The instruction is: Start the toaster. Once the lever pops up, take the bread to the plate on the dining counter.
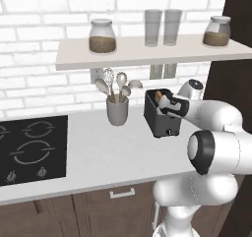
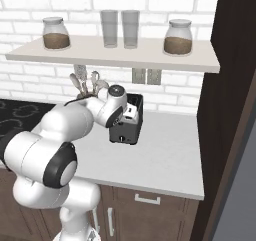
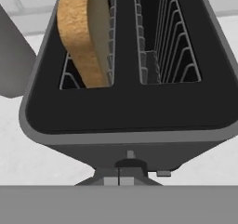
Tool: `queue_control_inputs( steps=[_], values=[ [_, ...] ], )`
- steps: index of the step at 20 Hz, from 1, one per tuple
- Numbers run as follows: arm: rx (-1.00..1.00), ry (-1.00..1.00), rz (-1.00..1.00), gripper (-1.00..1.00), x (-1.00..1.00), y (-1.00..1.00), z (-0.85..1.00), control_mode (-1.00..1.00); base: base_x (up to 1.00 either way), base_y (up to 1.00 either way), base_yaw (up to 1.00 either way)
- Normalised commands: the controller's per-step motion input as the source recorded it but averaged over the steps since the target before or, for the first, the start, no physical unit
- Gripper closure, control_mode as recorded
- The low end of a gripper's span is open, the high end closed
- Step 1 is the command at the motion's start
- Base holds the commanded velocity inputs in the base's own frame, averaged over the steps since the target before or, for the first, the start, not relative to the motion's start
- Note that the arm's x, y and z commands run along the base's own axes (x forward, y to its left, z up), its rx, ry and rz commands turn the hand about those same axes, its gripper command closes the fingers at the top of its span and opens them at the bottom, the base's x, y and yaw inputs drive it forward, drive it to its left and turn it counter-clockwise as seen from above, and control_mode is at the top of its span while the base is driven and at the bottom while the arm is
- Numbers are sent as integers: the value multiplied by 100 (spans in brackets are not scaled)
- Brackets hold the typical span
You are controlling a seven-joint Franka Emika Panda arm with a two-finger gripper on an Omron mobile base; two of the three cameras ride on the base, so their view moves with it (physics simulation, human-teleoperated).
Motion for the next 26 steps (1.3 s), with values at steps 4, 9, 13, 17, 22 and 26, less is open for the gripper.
queue_control_inputs(
  steps=[4, 9, 13, 17, 22, 26],
  values=[
    [0, 0, 0, 100, 0, -1, -27, -100, 0, 0, 0],
    [0, 1, 0, 100, 0, -1, -34, -100, 0, 0, 0],
    [0, 9, 0, 100, -3, 0, -78, -100, 0, 0, 0],
    [0, 11, 0, 100, -1, 7, -100, -100, 0, 0, 0],
    [0, 0, 0, 100, -17, 5, -50, -100, 0, 0, 0],
    [0, -30, 0, 100, -99, 4, 59, -100, 0, 0, 0]
  ],
)
